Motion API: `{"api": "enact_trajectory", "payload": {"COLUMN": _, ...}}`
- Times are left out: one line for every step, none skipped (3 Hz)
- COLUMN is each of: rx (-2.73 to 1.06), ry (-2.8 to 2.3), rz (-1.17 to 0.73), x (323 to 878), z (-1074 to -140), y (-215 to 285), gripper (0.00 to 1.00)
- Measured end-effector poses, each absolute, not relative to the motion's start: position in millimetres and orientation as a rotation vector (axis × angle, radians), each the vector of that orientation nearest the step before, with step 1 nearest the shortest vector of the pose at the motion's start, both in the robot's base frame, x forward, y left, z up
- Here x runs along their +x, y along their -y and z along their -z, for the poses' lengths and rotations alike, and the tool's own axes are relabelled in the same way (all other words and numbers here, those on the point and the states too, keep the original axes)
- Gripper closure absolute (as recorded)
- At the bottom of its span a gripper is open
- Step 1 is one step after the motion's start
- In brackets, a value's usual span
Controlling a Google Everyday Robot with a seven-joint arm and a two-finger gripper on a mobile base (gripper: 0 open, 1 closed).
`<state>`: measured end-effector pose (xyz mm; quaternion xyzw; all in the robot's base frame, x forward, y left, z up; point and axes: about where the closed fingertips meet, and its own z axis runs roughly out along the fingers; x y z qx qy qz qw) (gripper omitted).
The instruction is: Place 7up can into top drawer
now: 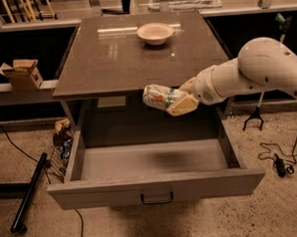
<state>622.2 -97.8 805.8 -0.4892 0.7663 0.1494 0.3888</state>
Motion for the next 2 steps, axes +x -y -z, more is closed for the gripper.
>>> {"api": "enact_trajectory", "payload": {"rx": -1.230, "ry": -1.997, "rz": -0.381, "x": 616, "z": -774, "y": 103, "gripper": 1.00}}
{"api": "enact_trajectory", "payload": {"rx": -1.192, "ry": -2.072, "rz": -0.382, "x": 609, "z": -730, "y": 111, "gripper": 1.00}}
